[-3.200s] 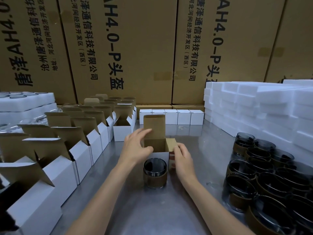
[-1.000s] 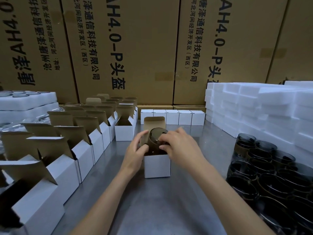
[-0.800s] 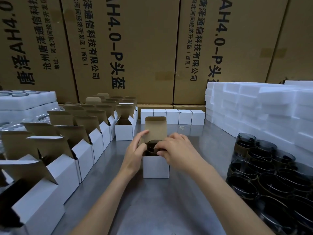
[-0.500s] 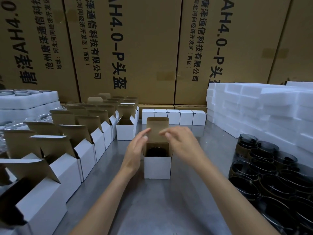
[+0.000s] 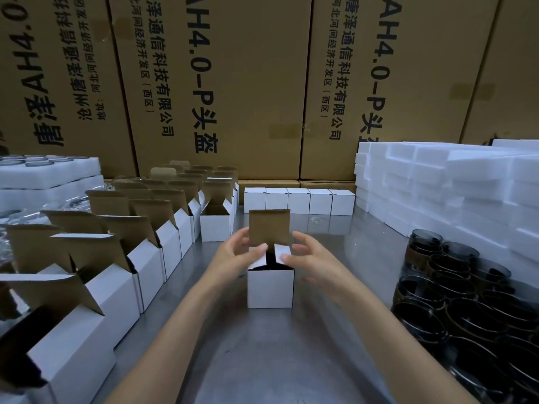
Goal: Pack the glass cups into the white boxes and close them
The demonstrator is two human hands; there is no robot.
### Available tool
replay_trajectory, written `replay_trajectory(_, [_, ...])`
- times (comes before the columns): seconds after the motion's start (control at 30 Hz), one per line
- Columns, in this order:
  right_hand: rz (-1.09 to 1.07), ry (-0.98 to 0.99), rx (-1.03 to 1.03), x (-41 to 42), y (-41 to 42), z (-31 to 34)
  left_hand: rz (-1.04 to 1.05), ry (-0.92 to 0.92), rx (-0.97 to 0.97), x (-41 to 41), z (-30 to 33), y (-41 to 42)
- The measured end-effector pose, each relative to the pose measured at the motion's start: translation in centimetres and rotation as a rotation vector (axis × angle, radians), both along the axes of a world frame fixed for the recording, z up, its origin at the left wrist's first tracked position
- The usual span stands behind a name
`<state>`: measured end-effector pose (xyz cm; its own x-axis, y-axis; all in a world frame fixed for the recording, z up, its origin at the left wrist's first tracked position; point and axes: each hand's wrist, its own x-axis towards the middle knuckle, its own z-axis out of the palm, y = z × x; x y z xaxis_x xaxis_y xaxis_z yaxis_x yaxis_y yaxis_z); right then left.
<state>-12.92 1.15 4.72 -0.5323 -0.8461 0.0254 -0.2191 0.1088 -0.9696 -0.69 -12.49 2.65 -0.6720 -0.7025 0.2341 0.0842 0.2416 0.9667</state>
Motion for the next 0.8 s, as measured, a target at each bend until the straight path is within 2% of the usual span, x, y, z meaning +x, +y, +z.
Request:
replay_trajectory(0.2, [0.055,0.038,0.009,0.7,0.0,0.2,-0.115,-0.054,-0.002,0.4,0.6,0.4])
replay_trajectory(0.4, [0.022,-0.043,0.037,0.2,0.8,0.7,-0.536,-0.158,0.186,2.6,1.4,-0.7])
replay_trajectory(0.5, [0.062,-0.074,0.032,0.2,0.9,0.6,-0.657,-0.203,0.203,3.3,1.5,-0.9])
replay_trajectory(0.63, [0.174,-0.024,0.055,-0.2,1.3,0.4,-0.553,-0.279,0.093,2.9,1.6,-0.5])
replay_trajectory(0.8, [0.196,0.03,0.036,-0.6,1.3,0.1,-0.448,-0.205,0.125,2.8,1.3,-0.6])
